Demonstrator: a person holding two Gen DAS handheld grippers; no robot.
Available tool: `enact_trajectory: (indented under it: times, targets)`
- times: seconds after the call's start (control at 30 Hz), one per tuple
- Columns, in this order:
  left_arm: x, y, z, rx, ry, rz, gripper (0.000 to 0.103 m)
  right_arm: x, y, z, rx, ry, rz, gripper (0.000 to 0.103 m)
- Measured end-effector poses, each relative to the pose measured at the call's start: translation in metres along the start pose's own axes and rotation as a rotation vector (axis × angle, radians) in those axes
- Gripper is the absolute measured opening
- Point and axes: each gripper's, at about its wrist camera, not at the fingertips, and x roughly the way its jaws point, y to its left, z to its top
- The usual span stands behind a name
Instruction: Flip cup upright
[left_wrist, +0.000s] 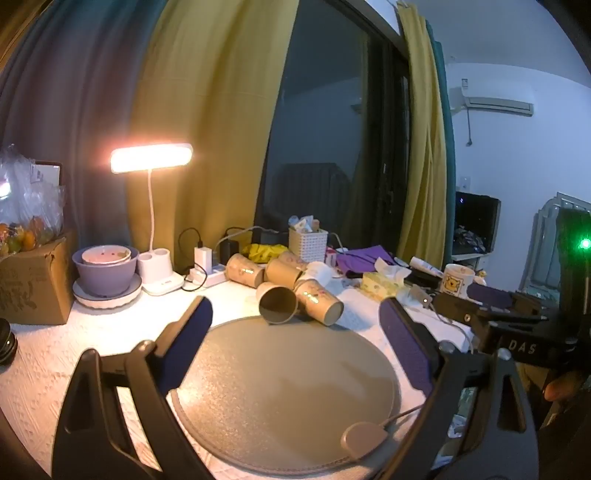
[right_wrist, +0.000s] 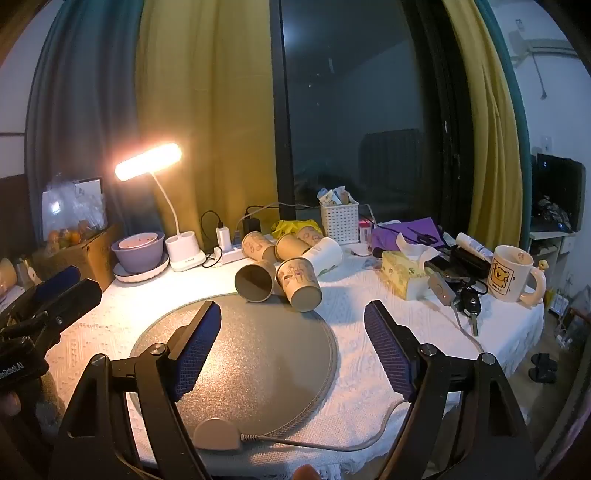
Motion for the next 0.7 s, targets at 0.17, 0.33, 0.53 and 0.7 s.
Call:
enact_trajectory:
  times: [0.17, 0.33, 0.53, 0.7]
  targets:
    - [-0.0008, -0.0009, -0.0012, 0.000, 0.000, 0.000, 0.093, 0.0002, -0.0010, -0.0006, 0.001, -0.001, 0.000, 0.083]
    - [-0.0007, -0.0009, -0.0011, 0.000, -0.001, 0.002, 0.093, 0.0002, 0.0027, -0.0019, 0.001, 0.001, 0.001, 0.083]
    - [-0.0011, -0.0006, -0.0014, -0.001, -0.001, 0.001, 0.093, 0.0009, 0.0015, -0.0017, 0.001, 0.002, 0.000, 0.083]
    - [-0.0013, -0.0004, -0.0015, -0.001, -0.001, 0.000, 0.093, 0.0012, 0.0025, -0.0015, 0.001, 0.003, 0.000, 0.083]
